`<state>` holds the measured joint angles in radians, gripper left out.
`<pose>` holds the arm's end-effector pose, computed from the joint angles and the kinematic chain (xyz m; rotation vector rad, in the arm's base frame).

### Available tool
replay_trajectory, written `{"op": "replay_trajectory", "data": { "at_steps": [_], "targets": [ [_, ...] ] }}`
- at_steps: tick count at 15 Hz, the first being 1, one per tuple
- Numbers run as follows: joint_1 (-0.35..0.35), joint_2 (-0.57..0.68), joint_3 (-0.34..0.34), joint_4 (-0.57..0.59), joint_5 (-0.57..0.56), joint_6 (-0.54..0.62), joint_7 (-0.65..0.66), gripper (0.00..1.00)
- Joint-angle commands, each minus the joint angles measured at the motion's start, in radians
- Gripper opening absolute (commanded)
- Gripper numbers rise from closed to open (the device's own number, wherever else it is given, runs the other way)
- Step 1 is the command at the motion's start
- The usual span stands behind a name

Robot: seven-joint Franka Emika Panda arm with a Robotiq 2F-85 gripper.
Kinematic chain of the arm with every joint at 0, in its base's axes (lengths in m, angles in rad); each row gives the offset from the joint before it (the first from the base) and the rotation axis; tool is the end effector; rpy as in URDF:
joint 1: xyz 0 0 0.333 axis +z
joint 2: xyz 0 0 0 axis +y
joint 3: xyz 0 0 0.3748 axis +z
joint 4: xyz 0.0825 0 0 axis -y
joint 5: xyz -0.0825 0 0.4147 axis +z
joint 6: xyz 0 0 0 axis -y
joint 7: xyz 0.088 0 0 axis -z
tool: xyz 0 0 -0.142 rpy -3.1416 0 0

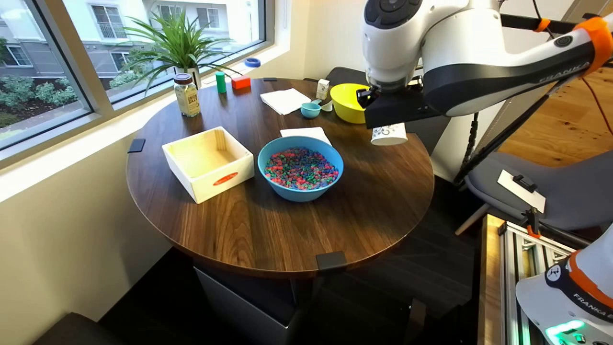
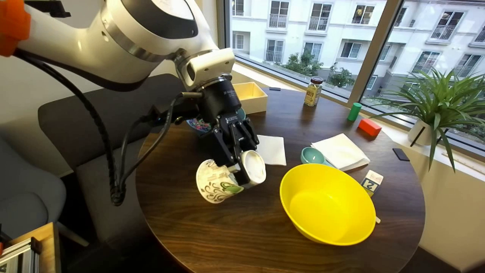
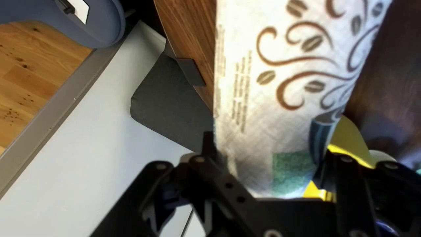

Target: Turn the paper cup over

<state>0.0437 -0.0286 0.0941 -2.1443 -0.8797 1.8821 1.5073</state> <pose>0.5485 -0.0078 0.4408 2.0996 -1.1214 0.5535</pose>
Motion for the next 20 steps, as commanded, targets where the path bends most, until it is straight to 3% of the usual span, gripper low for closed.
{"op": "replay_trajectory", "data": {
  "at_steps": [1, 11, 12, 13, 16, 20],
  "targets": [
    [0.026, 0.030, 0.011, 0.009, -0.109, -0.010, 0.101, 0.40],
    [0.064, 0.108, 0.017, 0.024, -0.265, -0.038, 0.275, 0.40],
    [0.066, 0.112, 0.017, 0.026, -0.272, -0.040, 0.282, 0.49],
    [0.068, 0.116, 0.017, 0.028, -0.279, -0.042, 0.287, 0.51],
    [0.073, 0.127, 0.017, 0.035, -0.296, -0.050, 0.296, 0.40],
    [0.080, 0.135, 0.018, 0.039, -0.303, -0.069, 0.301, 0.40]
  ]
}}
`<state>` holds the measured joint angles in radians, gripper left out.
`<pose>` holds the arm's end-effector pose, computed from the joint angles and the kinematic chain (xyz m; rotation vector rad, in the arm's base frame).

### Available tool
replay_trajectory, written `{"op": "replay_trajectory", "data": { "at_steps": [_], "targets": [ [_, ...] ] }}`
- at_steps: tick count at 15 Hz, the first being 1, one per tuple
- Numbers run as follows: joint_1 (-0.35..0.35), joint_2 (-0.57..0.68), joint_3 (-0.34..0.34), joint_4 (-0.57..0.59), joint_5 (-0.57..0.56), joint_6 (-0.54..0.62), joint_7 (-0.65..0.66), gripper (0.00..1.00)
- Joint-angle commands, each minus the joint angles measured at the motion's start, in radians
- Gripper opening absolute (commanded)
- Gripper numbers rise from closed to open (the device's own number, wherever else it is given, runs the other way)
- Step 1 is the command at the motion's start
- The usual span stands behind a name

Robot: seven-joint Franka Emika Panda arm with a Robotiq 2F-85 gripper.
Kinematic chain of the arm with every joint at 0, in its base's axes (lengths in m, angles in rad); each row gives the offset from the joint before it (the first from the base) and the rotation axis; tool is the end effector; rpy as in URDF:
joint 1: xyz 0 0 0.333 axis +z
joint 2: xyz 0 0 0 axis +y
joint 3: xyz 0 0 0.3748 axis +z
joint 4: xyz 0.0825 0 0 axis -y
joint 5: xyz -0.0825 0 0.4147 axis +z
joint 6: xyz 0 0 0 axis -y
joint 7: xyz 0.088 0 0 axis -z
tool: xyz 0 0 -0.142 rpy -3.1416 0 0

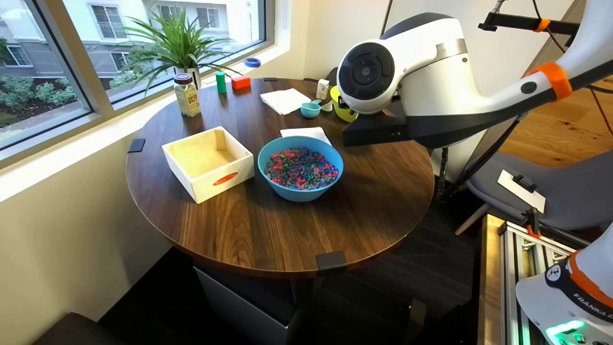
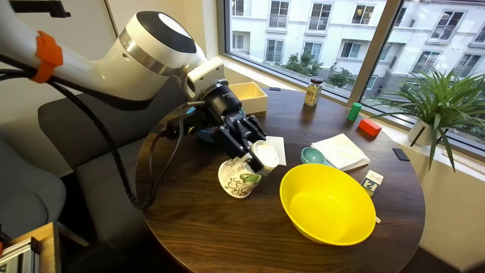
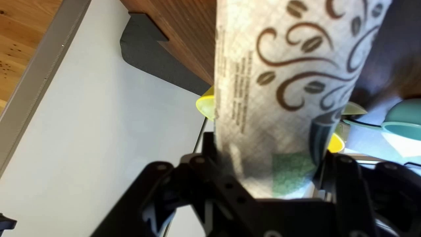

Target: Turn the paper cup over

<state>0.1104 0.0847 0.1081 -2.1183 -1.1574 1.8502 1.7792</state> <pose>0.5792 0.0224 0.4108 1.9273 -1.0441 0.8425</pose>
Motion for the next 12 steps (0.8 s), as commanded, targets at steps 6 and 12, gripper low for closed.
{"op": "replay_trajectory", "data": {
  "at_steps": [6, 12],
  "targets": [
    [0.023, 0.032, 0.011, 0.011, -0.012, -0.031, 0.021, 0.40],
    [0.029, 0.039, 0.016, 0.013, -0.012, -0.032, 0.016, 0.94]
  ]
}}
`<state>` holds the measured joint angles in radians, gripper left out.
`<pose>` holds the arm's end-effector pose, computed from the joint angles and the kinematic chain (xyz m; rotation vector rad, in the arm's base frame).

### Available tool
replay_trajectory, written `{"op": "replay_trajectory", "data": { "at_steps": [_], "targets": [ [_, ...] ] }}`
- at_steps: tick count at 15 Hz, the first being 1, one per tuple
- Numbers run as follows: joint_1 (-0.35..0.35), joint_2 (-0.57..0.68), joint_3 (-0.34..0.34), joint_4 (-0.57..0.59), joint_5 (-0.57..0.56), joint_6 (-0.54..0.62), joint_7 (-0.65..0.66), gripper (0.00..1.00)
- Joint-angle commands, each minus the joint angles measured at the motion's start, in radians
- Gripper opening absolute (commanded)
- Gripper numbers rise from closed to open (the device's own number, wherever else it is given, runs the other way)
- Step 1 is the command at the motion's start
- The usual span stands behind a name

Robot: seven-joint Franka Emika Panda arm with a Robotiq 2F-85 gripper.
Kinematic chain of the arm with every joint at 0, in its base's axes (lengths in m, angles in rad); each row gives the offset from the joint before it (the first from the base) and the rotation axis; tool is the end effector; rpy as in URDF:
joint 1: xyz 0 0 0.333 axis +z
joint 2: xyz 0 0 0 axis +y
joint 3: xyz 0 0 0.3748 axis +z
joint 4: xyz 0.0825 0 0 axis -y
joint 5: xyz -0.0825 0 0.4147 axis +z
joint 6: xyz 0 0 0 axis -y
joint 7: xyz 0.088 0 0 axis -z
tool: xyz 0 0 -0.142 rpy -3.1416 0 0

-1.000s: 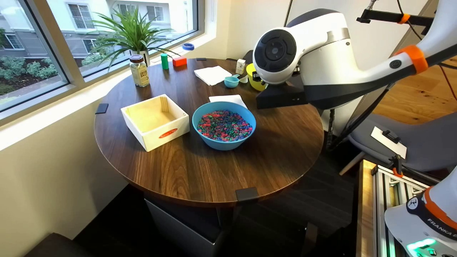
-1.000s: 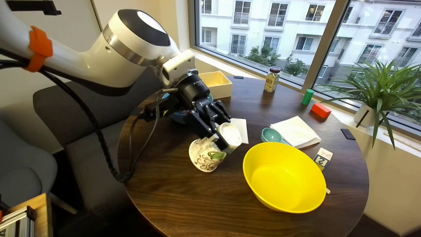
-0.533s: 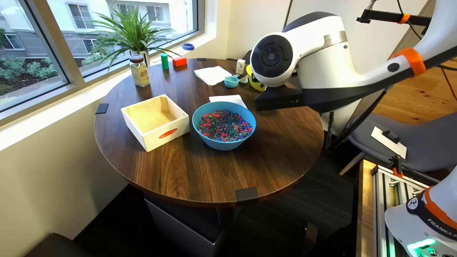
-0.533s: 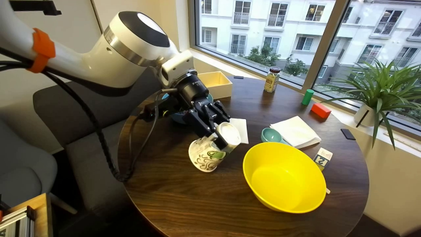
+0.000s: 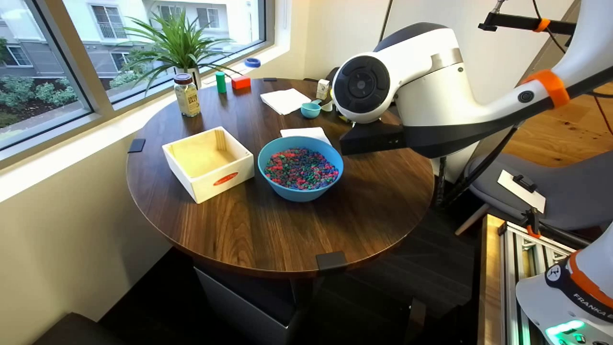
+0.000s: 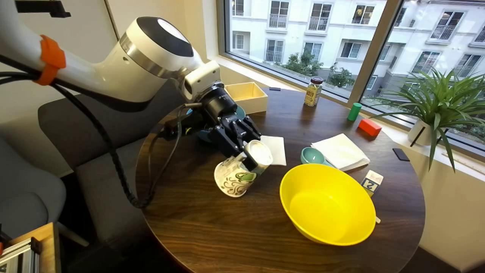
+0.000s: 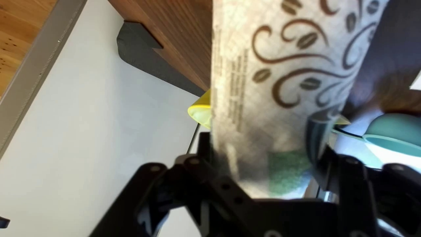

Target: Turn the paper cup over

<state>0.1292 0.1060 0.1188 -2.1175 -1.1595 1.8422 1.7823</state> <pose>0.5795 0.0384 0.3992 1.9413 -1.0073 0.8378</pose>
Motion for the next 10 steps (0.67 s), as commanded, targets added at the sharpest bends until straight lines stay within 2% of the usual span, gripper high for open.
{"op": "replay_trajectory", "data": {
  "at_steps": [1, 2, 10],
  "targets": [
    [0.012, 0.017, 0.006, 0.012, -0.011, -0.023, 0.014, 0.98],
    [0.013, 0.017, 0.007, 0.012, -0.011, -0.025, 0.014, 1.00],
    [0.003, -0.019, 0.004, 0.015, 0.029, 0.010, -0.016, 1.00]
  ]
}}
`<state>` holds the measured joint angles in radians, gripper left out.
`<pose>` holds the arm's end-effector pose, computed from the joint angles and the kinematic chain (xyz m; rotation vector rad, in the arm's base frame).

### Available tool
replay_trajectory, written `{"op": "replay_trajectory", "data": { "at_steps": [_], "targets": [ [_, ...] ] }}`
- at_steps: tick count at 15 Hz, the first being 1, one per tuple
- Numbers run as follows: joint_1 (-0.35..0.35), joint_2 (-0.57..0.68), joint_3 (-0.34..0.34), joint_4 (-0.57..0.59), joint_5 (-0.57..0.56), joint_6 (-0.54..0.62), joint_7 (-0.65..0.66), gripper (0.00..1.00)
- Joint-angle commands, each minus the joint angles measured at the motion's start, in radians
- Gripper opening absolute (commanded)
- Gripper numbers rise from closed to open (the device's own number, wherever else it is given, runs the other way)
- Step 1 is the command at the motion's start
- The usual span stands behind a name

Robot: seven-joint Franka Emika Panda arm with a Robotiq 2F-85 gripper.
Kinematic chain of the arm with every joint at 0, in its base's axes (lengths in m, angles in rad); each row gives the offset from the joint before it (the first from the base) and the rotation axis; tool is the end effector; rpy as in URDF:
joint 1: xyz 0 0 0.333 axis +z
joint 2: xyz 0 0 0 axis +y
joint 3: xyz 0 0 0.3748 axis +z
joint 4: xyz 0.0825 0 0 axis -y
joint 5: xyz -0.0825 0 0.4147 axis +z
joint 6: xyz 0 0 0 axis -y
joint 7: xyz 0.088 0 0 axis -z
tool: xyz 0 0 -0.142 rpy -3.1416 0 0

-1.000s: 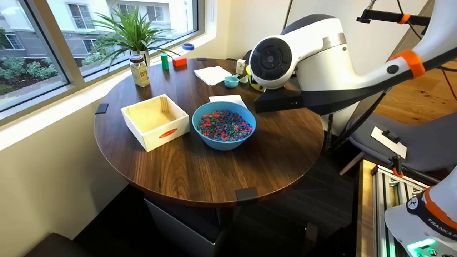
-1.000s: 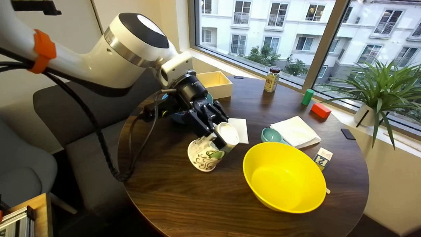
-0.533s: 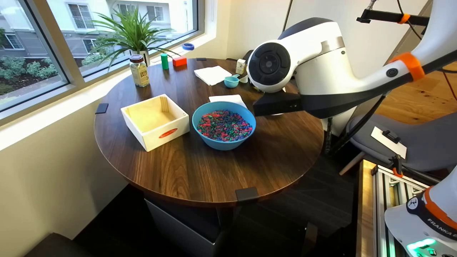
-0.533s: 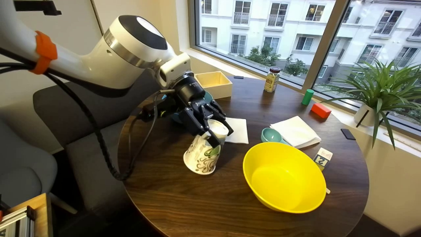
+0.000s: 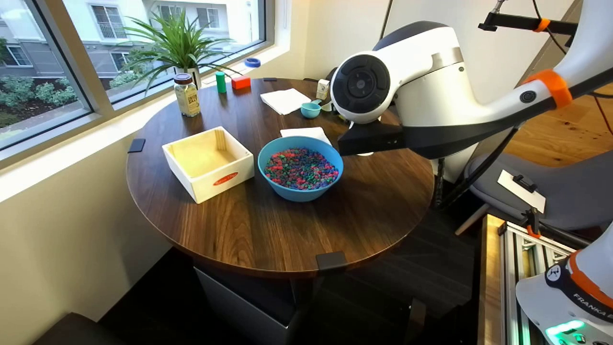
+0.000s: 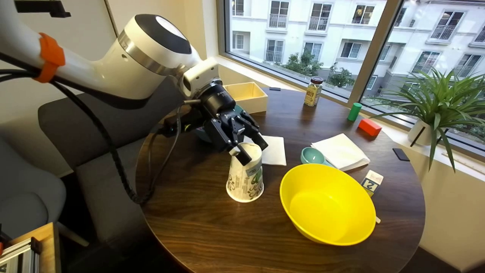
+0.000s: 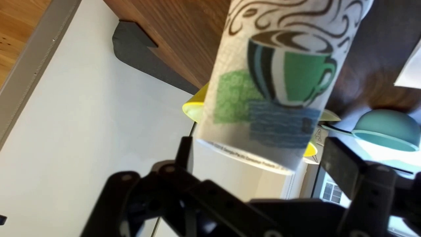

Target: Turn the paper cup over

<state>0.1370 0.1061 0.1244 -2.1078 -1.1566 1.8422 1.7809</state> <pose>0.5815 0.0469 0.4033 1.9516 -1.0037 0.8506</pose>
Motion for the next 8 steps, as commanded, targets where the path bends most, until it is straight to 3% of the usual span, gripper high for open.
{"op": "replay_trajectory", "data": {
  "at_steps": [1, 8],
  "targets": [
    [-0.009, -0.031, -0.003, 0.005, 0.042, 0.022, -0.021, 1.00],
    [-0.045, -0.167, -0.030, -0.027, 0.208, 0.163, -0.130, 1.00]
  ]
}}
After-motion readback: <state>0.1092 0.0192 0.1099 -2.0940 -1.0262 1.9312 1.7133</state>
